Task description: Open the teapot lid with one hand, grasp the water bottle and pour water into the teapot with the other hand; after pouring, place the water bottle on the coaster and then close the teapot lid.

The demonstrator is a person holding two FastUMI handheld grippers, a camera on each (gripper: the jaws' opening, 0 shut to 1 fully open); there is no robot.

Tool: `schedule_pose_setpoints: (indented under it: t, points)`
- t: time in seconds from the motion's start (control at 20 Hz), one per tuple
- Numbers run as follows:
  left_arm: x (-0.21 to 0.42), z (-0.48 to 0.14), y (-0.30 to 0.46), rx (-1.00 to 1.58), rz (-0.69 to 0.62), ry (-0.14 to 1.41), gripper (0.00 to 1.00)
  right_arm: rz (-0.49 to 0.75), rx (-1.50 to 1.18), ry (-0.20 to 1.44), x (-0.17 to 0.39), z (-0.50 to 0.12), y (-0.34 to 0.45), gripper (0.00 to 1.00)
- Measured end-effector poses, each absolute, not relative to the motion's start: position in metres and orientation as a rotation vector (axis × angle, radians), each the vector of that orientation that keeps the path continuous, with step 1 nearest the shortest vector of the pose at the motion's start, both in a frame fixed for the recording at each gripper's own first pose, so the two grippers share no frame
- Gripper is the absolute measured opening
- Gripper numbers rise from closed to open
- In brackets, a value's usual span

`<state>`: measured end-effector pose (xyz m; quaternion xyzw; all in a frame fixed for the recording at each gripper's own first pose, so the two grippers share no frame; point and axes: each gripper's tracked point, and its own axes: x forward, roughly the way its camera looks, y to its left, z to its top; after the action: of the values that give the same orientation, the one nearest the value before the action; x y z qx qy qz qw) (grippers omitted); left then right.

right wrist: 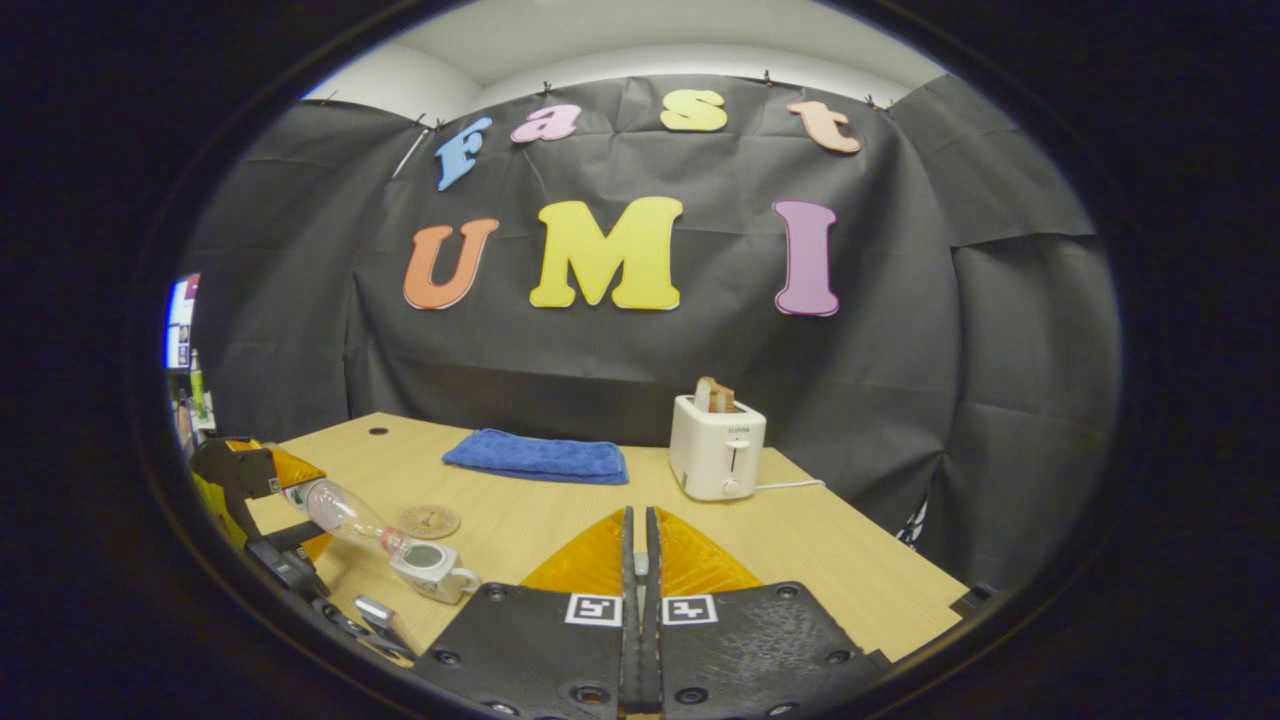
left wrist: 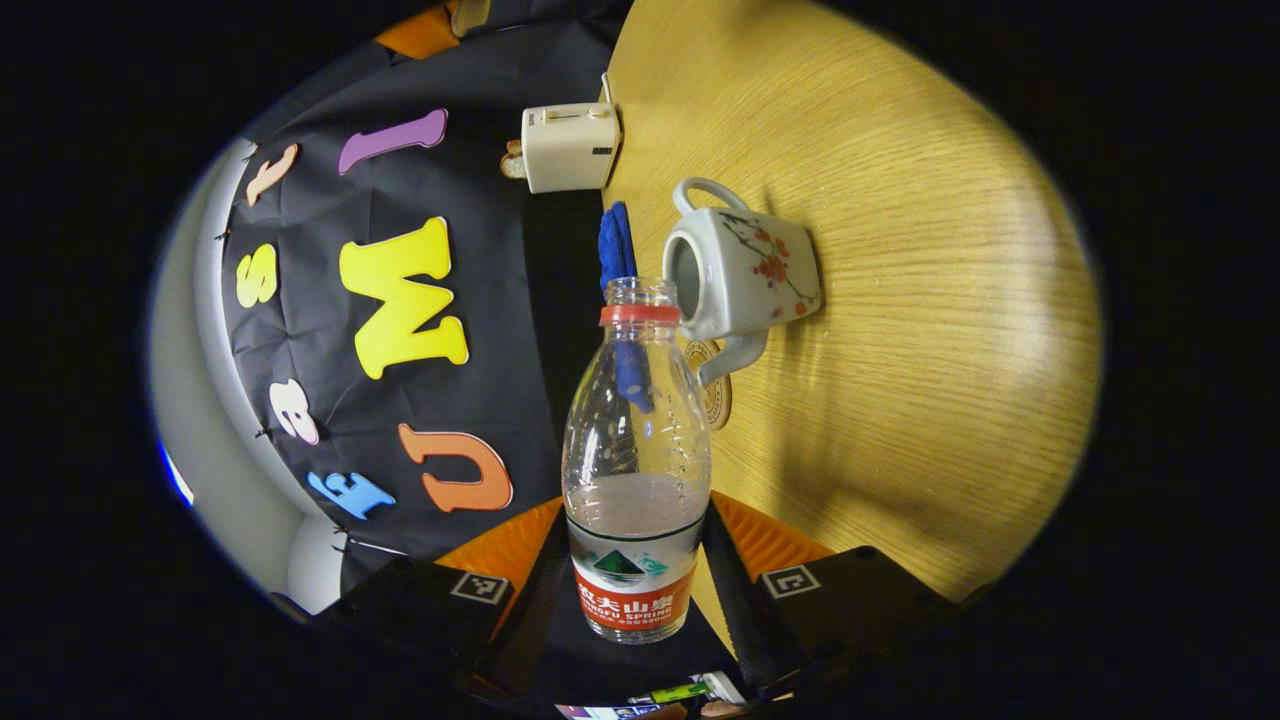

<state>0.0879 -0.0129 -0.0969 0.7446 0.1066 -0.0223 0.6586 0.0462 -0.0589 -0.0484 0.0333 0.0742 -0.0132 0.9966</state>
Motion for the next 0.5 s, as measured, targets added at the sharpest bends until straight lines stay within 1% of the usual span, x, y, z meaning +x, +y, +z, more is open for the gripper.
schedule_pose_setpoints:
  t: [0.35,0.5]
  points:
    - [0.0932,-0.094,-0.0146,1.787,-0.072,0.273,0.76,-0.029,0.07,0.147,0.0455,-0.0464,-0.063,0.0]
    - [0.095,-0.0909,-0.0127,1.814,-0.062,0.284,0.77,-0.028,0.068,0.143,0.0442,-0.0454,-0.064,0.0]
